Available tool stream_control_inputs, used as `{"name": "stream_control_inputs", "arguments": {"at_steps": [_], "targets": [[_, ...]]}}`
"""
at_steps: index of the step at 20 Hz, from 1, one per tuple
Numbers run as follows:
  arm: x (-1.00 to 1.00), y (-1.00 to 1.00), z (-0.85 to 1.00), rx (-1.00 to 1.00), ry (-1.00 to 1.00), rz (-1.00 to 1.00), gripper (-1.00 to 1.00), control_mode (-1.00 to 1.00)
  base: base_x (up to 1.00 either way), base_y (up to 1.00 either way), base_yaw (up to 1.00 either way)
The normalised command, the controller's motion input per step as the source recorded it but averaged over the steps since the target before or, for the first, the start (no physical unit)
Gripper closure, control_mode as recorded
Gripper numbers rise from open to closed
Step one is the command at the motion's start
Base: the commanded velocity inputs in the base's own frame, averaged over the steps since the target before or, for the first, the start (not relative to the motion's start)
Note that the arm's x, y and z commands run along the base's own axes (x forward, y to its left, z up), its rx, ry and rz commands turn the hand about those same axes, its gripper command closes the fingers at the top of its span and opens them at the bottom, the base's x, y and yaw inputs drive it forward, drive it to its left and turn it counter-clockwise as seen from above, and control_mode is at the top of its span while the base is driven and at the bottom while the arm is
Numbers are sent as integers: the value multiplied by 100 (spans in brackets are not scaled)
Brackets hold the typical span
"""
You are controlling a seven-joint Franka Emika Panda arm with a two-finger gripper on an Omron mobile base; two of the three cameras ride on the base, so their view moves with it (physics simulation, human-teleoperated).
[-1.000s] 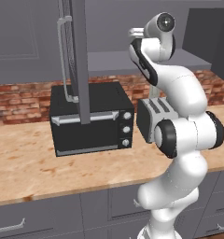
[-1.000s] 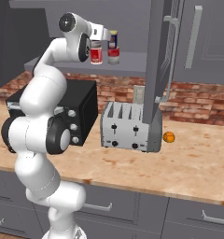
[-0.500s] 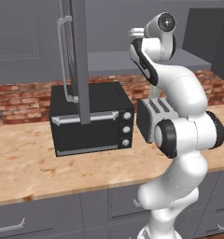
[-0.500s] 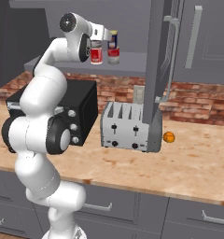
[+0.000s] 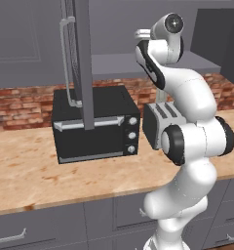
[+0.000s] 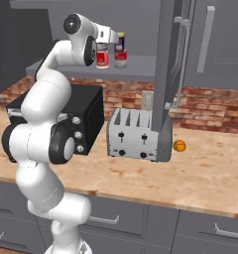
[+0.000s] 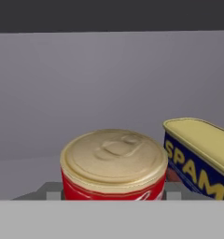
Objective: Stack two cans on top of the other two cans in the cabinet.
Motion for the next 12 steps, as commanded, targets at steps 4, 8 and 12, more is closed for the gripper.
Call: {"name": "stream_control_inputs", "arguments": {"at_steps": [4,8,12], "targets": [[0,10,0,0,0,0,100,-100,0,0,0],[0,10,0,0,0,0,100,-100,0,0,0],[0,1,0,0,0,0,100,-100,0,0,0]]}}
